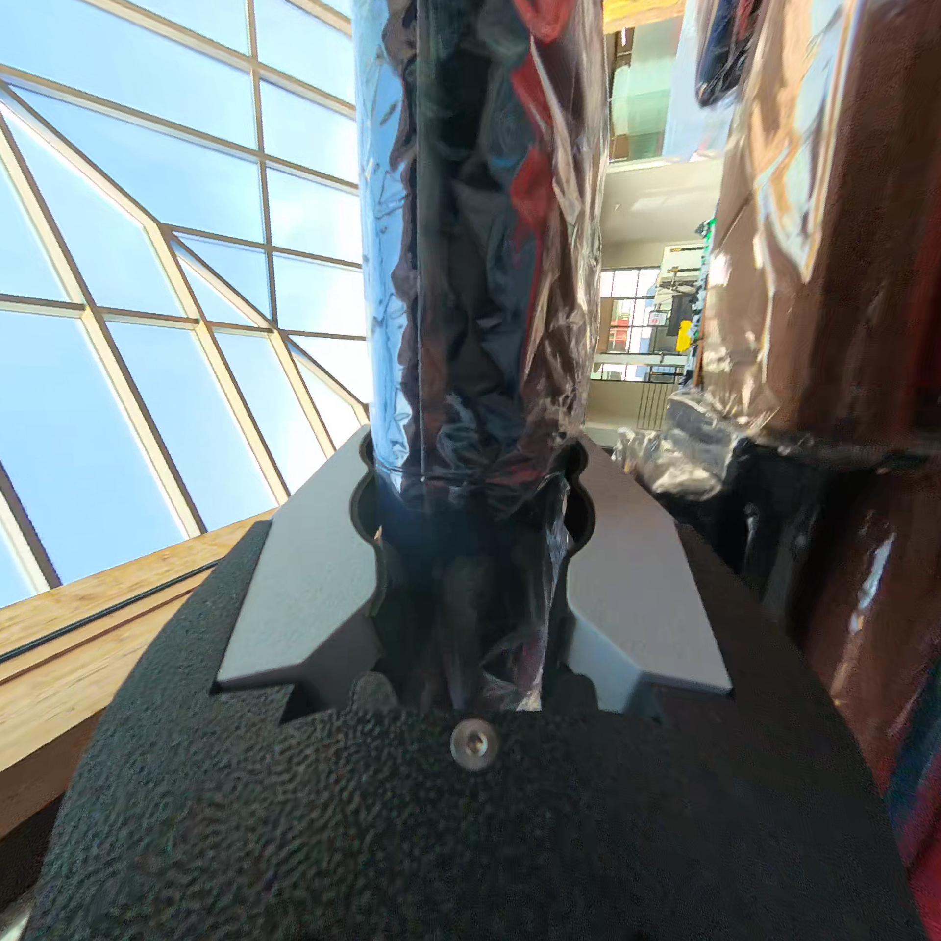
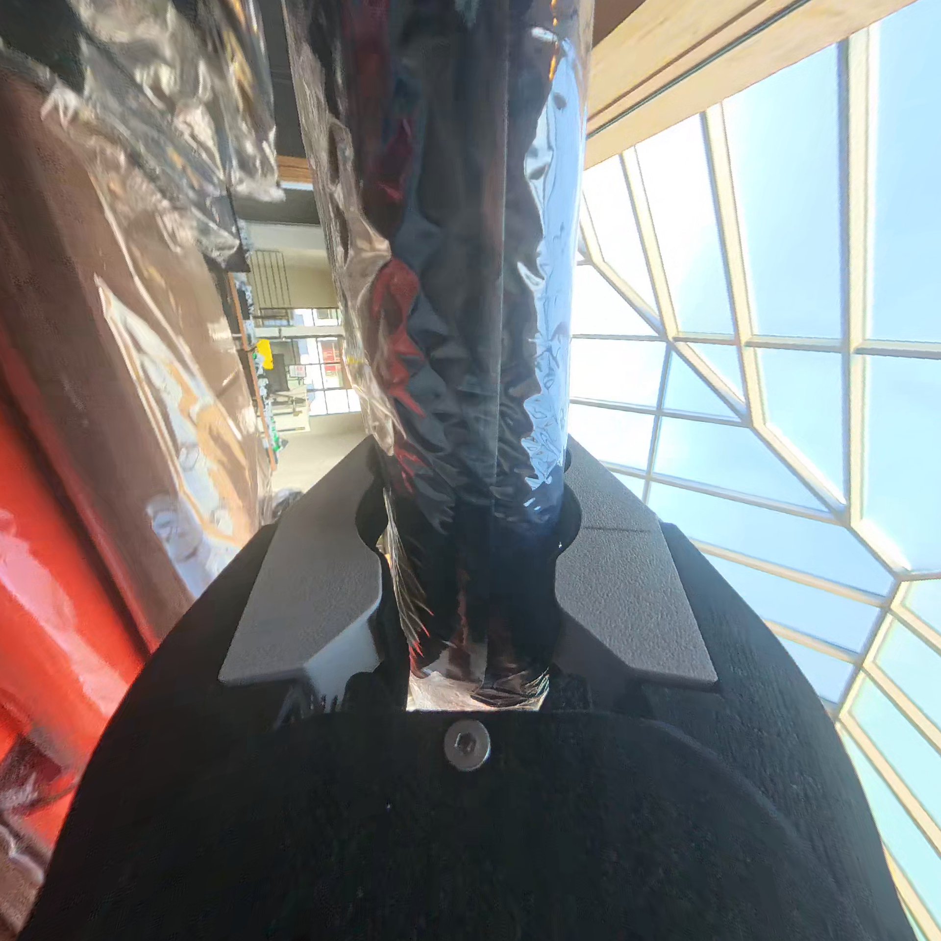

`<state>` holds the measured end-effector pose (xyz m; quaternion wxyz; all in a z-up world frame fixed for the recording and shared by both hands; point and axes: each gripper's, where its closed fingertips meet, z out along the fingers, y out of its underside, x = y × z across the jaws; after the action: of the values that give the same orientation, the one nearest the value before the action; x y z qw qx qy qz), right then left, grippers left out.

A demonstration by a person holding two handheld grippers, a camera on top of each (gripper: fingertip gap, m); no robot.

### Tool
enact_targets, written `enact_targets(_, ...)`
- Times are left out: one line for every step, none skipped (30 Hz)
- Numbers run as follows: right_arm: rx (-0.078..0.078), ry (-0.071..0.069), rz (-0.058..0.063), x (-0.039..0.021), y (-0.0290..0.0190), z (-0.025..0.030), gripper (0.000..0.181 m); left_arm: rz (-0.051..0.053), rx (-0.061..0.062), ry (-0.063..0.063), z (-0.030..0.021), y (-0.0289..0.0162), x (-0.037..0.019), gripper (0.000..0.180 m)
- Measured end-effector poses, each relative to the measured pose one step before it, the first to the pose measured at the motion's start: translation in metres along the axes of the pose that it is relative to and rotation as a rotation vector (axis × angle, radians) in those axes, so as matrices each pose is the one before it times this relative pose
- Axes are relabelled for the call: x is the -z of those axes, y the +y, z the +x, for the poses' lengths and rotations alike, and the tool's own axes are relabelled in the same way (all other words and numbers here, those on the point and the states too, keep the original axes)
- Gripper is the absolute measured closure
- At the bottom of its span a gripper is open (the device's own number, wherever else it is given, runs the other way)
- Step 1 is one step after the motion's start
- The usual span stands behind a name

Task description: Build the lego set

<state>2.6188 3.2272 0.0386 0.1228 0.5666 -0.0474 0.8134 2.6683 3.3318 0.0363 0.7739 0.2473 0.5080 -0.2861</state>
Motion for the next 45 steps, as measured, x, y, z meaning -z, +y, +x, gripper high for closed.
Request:
enact_targets(0.0026,-0.0223,-0.0084,0.00103,0.01572,-0.00674,0.118,0.0114,0.0043,0.0222,0.00784,-0.01290,-0.00698,0.109)
enact_targets(-0.0001,-0.0244,-0.0054,-0.00006,0.01413,-0.00690,0.118,0.0078,0.0035,0.0233,0.00786,-0.01249,-0.00763,0.109)
enact_targets(-0.0009,-0.0256,-0.0042,-0.00068,0.01217,-0.00734,0.118,0.0039,0.0045,0.0251,0.00735,-0.00993,-0.00679,0.109)
enact_targets(-0.0003,-0.0255,-0.0035,-0.00172,0.01055,-0.00688,0.118,0.0011,0.0072,0.0258,0.00722,-0.00812,-0.00671,0.109)
enact_targets(-0.0018,-0.0247,-0.0018,-0.00250,0.00900,-0.00700,0.118,-0.0011,0.0060,0.0247,0.00717,-0.00598,-0.00610,0.109)
enact_targets(-0.0017,-0.0223,0.0004,-0.00321,0.00788,-0.00633,0.117,-0.0012,0.0028,0.0209,0.00659,-0.00587,-0.00690,0.108)
enact_targets(-0.0035,-0.0213,0.0019,-0.00414,0.00641,-0.00642,0.117,-0.0042,0.0010,0.0205,0.00674,-0.00373,-0.00597,0.108)
enact_targets(-0.0051,-0.0221,0.0050,-0.00489,0.00480,-0.00669,0.117,-0.0074,-0.0001,0.0218,0.00643,-0.00230,-0.00556,0.108)
enact_targets(-0.0023,-0.0209,0.0070,-0.00542,0.00340,-0.00661,0.117,-0.0071,-0.0017,0.0229,0.00646,-0.00126,-0.00531,0.108)
enact_targets(-0.0013,-0.0200,0.0067,-0.00547,0.00285,-0.00637,0.117,-0.0099,0.0004,0.0238,0.00604,-0.00018,-0.00512,0.109)
enact_targets(0.0012,-0.0136,0.0051,-0.00572,0.00163,-0.00467,0.116,-0.0114,-0.0004,0.0118,0.00371,0.00043,-0.00459,0.109)
enact_targets(0.0005,-0.0028,0.0005,-0.00538,0.00108,-0.00166,0.115,-0.0106,-0.0032,0.0062,0.00210,0.00067,-0.00396,0.110)
enact_targets(0.0000,-0.0017,-0.0016,-0.00481,0.00086,-0.00034,0.115,-0.0098,0.0018,0.0116,0.00182,0.00068,-0.00354,0.110)
enact_targets(-0.0028,-0.0121,-0.0070,-0.00460,0.00151,-0.00109,0.114,-0.0097,0.0048,0.0129,0.00125,0.00047,-0.00356,0.111)
enact_targets(-0.0069,-0.0274,-0.0130,-0.00406,0.00243,-0.00325,0.112,-0.0089,0.0009,0.0173,0.00162,0.00032,-0.00343,0.111)
enact_targets(-0.0072,-0.0352,-0.0152,-0.00410,0.00174,-0.00270,0.112,-0.0045,0.0059,0.0249,0.00232,-0.00011,-0.00291,0.111)
enact_targets(-0.0132,-0.0382,-0.0201,-0.00323,0.00160,-0.00262,0.112,0.0025,0.0248,0.0371,0.00371,-0.00074,-0.00198,0.112)
enact_targets(-0.0159,-0.0390,-0.0283,-0.00162,0.00126,-0.00254,0.112,0.0169,0.0462,0.0416,0.00434,-0.00171,-0.00070,0.115)
enact_targets(-0.0110,-0.0234,-0.0311,0.00055,0.00046,-0.00109,0.113,0.0203,0.0505,0.0280,0.00252,-0.00155,0.00093,0.117)
enact_targets(-0.0069,-0.0098,-0.0246,0.00287,-0.00061,-0.00026,0.112,0.0169,0.0359,0.0138,0.00099,-0.00119,0.00239,0.117)
enact_targets(-0.0144,-0.0051,-0.0099,0.00549,-0.00214,-0.00042,0.111,0.0189,0.0266,0.0039,0.00019,-0.00211,0.00371,0.117)
enact_targets(-0.0346,0.0001,0.0083,0.00767,-0.00416,-0.00029,0.109,0.0386,0.0248,-0.0114,-0.00178,-0.00554,0.00658,0.117)
enact_targets(-0.0563,0.0075,0.0270,0.00925,-0.00558,0.00151,0.106,0.0511,0.0333,-0.0126,-0.00120,-0.00830,0.00847,0.117)
enact_targets(-0.0669,0.0071,0.0382,0.00990,-0.00681,0.00189,0.104,0.0556,0.0446,-0.0020,-0.00051,-0.00986,0.00998,0.116)
enact_targets(-0.0647,0.0061,0.0311,0.00973,-0.00597,0.00137,0.102,0.0520,0.0458,0.0037,-0.00018,-0.00932,0.01068,0.115)
enact_targets(-0.0516,0.0125,0.0075,0.00976,-0.00305,0.00179,0.100,0.0471,0.0384,0.0066,-0.00008,-0.00742,0.01100,0.114)
enact_targets(-0.0389,0.0161,-0.0137,0.00979,-0.00086,0.00173,0.096,0.0276,0.0435,0.0105,-0.00027,-0.00323,0.01085,0.114)
enact_targets(-0.0371,0.0141,-0.0165,0.00985,-0.00143,0.00082,0.096,0.0012,0.0466,0.0181,0.00006,0.00178,0.01086,0.112)
enact_targets(-0.0392,0.0033,-0.0016,0.00922,-0.00480,-0.00135,0.096,-0.0084,0.0434,0.0215,0.00000,0.00481,0.01068,0.109)
enact_targets(-0.0403,-0.0107,0.0114,0.00745,-0.00798,-0.00400,0.097,-0.0175,0.0404,0.0119,-0.00175,0.00757,0.01053,0.107)
enact_targets(-0.0376,-0.0184,0.0150,0.00539,-0.00974,-0.00590,0.101,-0.0248,0.0324,-0.0004,-0.00429,0.00944,0.01052,0.106)
enact_targets(-0.0345,-0.0239,0.0131,0.00299,-0.01043,-0.00720,0.103,-0.0195,0.0302,-0.0035,-0.00531,0.01112,0.01048,0.107)
enact_targets(-0.0436,-0.0405,0.0111,0.00074,-0.01083,-0.00964,0.105,-0.0150,0.0339,0.0007,-0.00541,0.00992,0.01103,0.108)
enact_targets(-0.0485,-0.0554,0.0115,-0.00092,-0.01169,-0.01192,0.107,0.0056,0.0279,0.0060,-0.00500,0.00769,0.01140,0.109)
enact_targets(-0.0364,-0.0421,0.0183,-0.00230,-0.01269,-0.01112,0.109,0.0281,0.0244,0.0157,-0.00341,0.00737,0.01200,0.113)
enact_targets(-0.0155,-0.0255,0.0223,-0.00315,-0.01311,-0.01042,0.110,0.0305,0.0319,0.0293,-0.00112,0.00594,0.01300,0.114)
enact_targets(-0.0038,-0.0217,0.0237,-0.00382,-0.01338,-0.01173,0.111,0.0222,0.0353,0.0237,-0.00175,0.00678,0.01506,0.114)
enact_targets(-0.0017,-0.0297,0.0272,-0.00449,-0.01456,-0.01441,0.112,0.0186,0.0238,0.0059,-0.00395,0.00638,0.01737,0.115)
enact_targets(0.0016,-0.0352,0.0373,-0.00463,-0.01625,-0.01607,0.113,0.0122,0.0186,-0.0145,-0.00763,0.00759,0.01882,0.117)
enact_targets(0.0053,-0.0388,0.0447,-0.00582,-0.01760,-0.01792,0.115,0.0017,0.0153,-0.0224,-0.01004,0.00956,0.01996,0.120)
enact_targets(0.0087,-0.0461,0.0491,-0.00654,-0.01814,-0.01918,0.116,-0.0051,0.0066,-0.0180,-0.00893,0.01249,0.02322,0.120)
enact_targets(0.0099,-0.0475,0.0507,-0.00825,-0.01838,-0.01928,0.118,-0.0157,0.0032,-0.0266,-0.01178,0.01299,0.02077,0.122)
enact_targets(0.0106,-0.0401,0.0481,-0.01012,-0.01783,-0.01776,0.119,-0.0293,0.0021,-0.0421,-0.01421,0.01541,0.02238,0.122)
enact_targets(0.0130,-0.0355,0.0467,-0.01200,-0.01691,-0.01660,0.119,-0.0316,-0.0073,-0.0472,-0.01523,0.01600,0.02015,0.122)
enact_targets(0.0156,-0.0351,0.0412,-0.01329,-0.01540,-0.01605,0.119,-0.0292,-0.0195,-0.0459,-0.01435,0.01602,0.01835,0.122)
